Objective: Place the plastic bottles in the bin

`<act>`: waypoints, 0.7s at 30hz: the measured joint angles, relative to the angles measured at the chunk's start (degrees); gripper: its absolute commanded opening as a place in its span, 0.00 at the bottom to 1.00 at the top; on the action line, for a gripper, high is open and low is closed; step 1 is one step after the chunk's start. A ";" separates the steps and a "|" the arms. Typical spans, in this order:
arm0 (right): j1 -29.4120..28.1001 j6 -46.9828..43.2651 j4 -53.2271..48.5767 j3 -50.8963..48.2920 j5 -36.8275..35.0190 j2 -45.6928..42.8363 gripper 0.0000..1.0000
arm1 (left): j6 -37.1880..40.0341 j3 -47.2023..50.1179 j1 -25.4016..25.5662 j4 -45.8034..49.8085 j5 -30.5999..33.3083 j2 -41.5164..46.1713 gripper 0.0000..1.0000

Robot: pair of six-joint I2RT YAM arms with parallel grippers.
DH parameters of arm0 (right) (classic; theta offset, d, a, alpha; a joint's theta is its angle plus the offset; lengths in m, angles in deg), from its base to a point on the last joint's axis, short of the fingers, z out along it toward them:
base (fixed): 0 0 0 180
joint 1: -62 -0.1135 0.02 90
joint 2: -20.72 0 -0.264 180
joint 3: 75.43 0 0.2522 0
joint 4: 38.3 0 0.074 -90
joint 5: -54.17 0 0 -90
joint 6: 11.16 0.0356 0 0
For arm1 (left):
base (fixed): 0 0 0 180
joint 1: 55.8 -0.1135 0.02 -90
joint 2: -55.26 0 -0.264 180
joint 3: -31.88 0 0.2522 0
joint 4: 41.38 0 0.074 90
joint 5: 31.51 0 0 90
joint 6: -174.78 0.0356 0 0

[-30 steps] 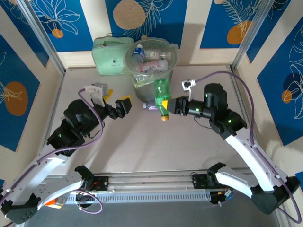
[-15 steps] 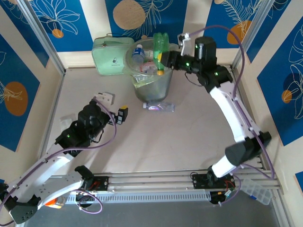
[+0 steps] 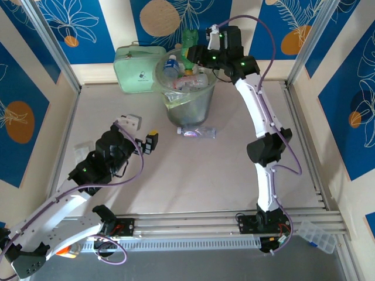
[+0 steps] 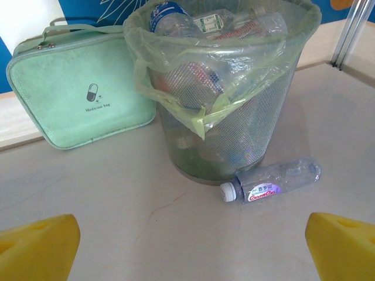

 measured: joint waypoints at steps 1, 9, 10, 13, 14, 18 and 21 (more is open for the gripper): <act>0.00 0.24 -1.11 1.64 0.00 1.57 0.40 | 0.00 0.09 0.00 -0.07 0.00 0.00 0.98; -0.42 4.37 -5.09 2.91 0.31 6.54 0.44 | 0.02 1.36 0.00 -0.66 0.04 0.81 0.98; -0.59 5.07 -5.14 2.91 0.46 6.88 0.44 | 0.02 1.38 0.00 -0.96 0.04 0.81 0.98; -1.22 7.02 -5.18 2.91 0.90 7.54 0.44 | 0.02 1.40 0.00 -1.33 0.07 0.94 0.98; -1.46 7.39 -5.18 2.91 0.92 7.69 0.44 | 0.02 1.42 0.00 -1.31 0.11 1.03 0.98; -2.05 9.09 -4.94 3.37 0.92 8.39 0.44 | 0.02 1.44 0.00 -1.38 0.50 1.18 0.98; -2.25 10.27 -4.98 5.01 1.11 9.77 0.44 | 0.02 1.44 0.00 -1.36 0.79 1.25 0.98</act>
